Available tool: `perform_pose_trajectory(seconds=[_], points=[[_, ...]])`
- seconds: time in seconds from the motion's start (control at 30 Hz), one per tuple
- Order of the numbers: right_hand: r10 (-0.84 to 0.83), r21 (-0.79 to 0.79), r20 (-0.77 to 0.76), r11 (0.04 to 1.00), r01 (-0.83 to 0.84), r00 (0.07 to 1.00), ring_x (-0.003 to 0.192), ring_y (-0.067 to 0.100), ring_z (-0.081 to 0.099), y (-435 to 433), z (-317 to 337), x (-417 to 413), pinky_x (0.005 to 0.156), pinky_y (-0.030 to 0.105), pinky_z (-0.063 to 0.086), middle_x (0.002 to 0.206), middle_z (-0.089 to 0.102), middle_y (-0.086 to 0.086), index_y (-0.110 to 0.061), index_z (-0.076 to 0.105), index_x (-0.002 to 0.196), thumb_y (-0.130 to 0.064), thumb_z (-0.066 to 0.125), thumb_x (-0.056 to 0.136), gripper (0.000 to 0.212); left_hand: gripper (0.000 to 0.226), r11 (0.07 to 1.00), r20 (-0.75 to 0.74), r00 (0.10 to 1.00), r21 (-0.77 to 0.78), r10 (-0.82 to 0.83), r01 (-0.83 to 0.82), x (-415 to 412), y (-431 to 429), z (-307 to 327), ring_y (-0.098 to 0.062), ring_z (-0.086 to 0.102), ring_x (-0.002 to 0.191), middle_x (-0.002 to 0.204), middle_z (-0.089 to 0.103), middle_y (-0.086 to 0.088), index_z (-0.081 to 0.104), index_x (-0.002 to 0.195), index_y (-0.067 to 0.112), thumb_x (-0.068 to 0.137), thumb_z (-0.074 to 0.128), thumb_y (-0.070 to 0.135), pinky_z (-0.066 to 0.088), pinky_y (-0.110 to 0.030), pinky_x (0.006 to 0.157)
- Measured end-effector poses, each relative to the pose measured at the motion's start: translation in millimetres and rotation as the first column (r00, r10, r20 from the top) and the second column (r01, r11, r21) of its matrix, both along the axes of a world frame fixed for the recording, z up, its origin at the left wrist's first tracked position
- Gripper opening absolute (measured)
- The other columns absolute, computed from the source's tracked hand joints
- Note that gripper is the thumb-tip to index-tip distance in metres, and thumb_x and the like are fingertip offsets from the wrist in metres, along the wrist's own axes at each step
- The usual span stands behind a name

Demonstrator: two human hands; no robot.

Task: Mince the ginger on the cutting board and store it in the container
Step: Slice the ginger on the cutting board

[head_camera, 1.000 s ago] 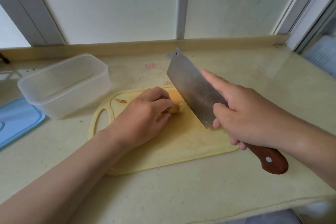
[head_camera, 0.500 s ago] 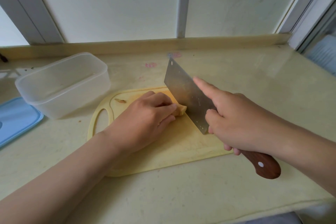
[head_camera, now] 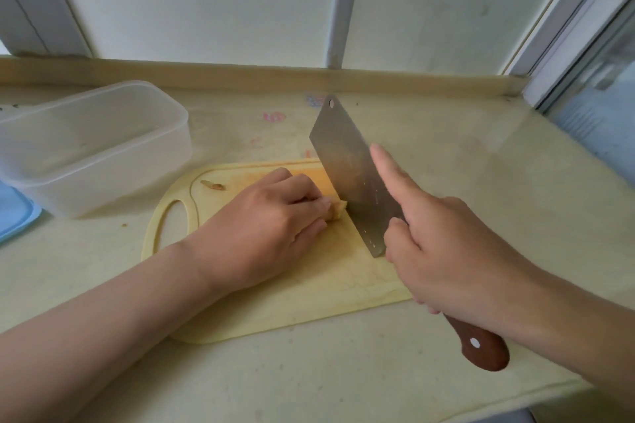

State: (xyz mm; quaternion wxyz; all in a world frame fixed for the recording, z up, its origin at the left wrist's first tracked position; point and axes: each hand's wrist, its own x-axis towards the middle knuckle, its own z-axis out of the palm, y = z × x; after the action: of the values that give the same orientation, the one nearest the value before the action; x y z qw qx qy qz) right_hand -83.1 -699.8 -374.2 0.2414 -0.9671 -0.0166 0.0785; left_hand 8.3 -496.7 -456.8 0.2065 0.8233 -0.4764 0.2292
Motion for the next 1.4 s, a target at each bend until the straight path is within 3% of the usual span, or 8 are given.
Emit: perform_pose_trajectory(seconds=[0.07,0.2,0.33,0.5,0.77,0.93,1.13,1.4], points=[[0.013,-0.004,0.074,1.000,-0.012,0.997,0.057,0.022,0.062,0,-7,-6,0.055,0.045,0.056,0.067,0.064,0.007,-0.064,-0.012,0.153,-0.019,0.038,0.103,0.084,0.021,1.000,-0.015,1.000,0.015,-0.008,0.008,1,0,-1,-0.021,0.052,0.081,0.101,0.066,-0.004,0.074,0.112,0.010,0.099,0.062,0.020,0.050,-0.035,0.074],[0.050,-0.011,0.147,0.999,-0.049,0.988,0.060,0.018,0.056,-3,-14,-11,0.052,0.033,0.046,0.078,0.064,-0.007,-0.065,-0.017,0.151,-0.019,0.038,0.102,0.087,0.019,1.000,-0.030,1.000,0.023,-0.007,0.008,2,0,-1,-0.021,0.052,0.082,0.101,0.066,-0.003,0.074,0.111,0.010,0.097,0.065,0.018,0.049,-0.033,0.076],[0.057,-0.031,0.227,0.998,-0.052,0.972,0.056,0.020,0.056,-3,-20,-14,0.058,0.043,0.049,0.066,0.064,0.006,-0.069,-0.020,0.144,-0.018,0.037,0.099,0.089,0.017,1.000,-0.042,0.999,0.027,0.007,-0.005,1,1,-1,-0.022,0.052,0.082,0.100,0.065,-0.004,0.075,0.108,0.009,0.095,0.067,0.017,0.048,-0.031,0.077],[0.055,-0.024,0.250,0.998,-0.050,0.967,0.059,0.019,0.059,-3,-22,-17,0.059,0.040,0.048,0.066,0.065,0.007,-0.072,-0.021,0.142,-0.026,0.031,0.092,0.086,0.018,0.999,-0.056,0.998,0.033,0.009,-0.007,1,0,1,-0.022,0.053,0.082,0.100,0.066,-0.004,0.075,0.108,0.009,0.095,0.066,0.017,0.046,-0.030,0.077],[0.071,-0.075,0.005,0.995,-0.070,0.997,0.057,0.029,0.063,0,0,5,0.054,0.049,0.057,0.066,0.063,0.007,-0.068,-0.008,0.151,-0.019,0.036,0.101,0.083,0.018,0.999,-0.018,1.000,0.035,-0.006,0.006,-1,0,1,-0.026,0.055,0.079,0.098,0.067,-0.006,0.075,0.103,0.007,0.093,0.064,0.016,0.051,-0.038,0.071],[0.092,-0.076,-0.102,0.992,-0.099,0.991,0.056,0.028,0.070,3,14,21,0.046,0.042,0.061,0.070,0.063,0.005,-0.064,-0.003,0.155,-0.019,0.035,0.102,0.079,0.017,1.000,-0.024,1.000,0.006,-0.019,0.019,2,1,-1,-0.024,0.057,0.081,0.101,0.068,-0.005,0.076,0.106,0.009,0.092,0.068,0.015,0.049,-0.032,0.077],[0.071,-0.041,0.163,0.997,-0.065,0.984,0.047,0.015,0.051,-5,-15,-7,0.048,0.036,0.047,0.056,0.057,0.002,-0.066,-0.016,0.150,-0.019,0.039,0.102,0.087,0.014,0.999,-0.117,0.993,-0.048,-0.004,-0.002,3,1,2,-0.023,0.058,0.079,0.098,0.067,-0.002,0.078,0.104,0.014,0.090,0.073,0.015,0.052,-0.036,0.075],[0.069,0.028,0.245,0.997,-0.078,0.967,0.063,0.022,0.066,-6,-24,-16,0.059,0.049,0.052,0.072,0.064,0.000,-0.073,-0.016,0.144,-0.017,0.037,0.100,0.089,0.014,0.998,-0.139,0.989,-0.046,0.042,-0.049,-1,-1,3,-0.024,0.057,0.078,0.096,0.065,0.000,0.078,0.101,0.016,0.088,0.076,0.015,0.047,-0.028,0.076]])
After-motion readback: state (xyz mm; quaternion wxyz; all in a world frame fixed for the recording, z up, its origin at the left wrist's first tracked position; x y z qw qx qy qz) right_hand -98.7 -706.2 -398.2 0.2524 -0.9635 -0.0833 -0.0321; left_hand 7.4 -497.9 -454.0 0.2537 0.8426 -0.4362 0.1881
